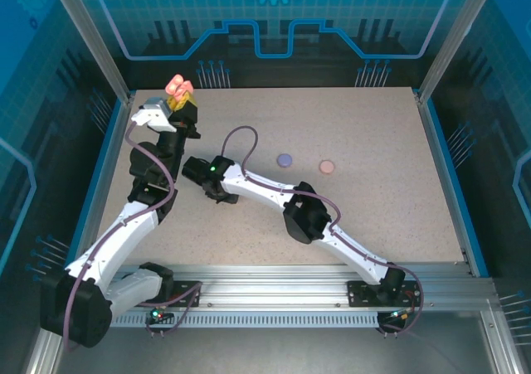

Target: Insert wireless bluetooth earbuds into charging case

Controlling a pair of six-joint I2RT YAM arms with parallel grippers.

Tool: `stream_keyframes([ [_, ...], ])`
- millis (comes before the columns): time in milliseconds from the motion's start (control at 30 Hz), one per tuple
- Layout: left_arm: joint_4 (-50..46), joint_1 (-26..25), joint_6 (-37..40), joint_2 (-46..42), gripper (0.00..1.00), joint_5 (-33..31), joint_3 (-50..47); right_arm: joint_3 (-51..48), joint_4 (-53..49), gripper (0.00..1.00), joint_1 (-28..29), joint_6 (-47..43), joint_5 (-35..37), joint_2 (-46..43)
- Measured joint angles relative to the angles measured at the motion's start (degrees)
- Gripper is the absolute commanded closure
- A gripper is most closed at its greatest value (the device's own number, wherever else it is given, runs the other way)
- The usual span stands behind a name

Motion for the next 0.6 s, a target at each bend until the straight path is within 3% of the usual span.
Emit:
stream_keyframes([
  [600, -0.04, 0.04, -0.28, 0.00, 1.00, -0.39, -0.52, 0.35, -0.57, 0.78, -0.15, -2.38, -0.57, 0.24],
])
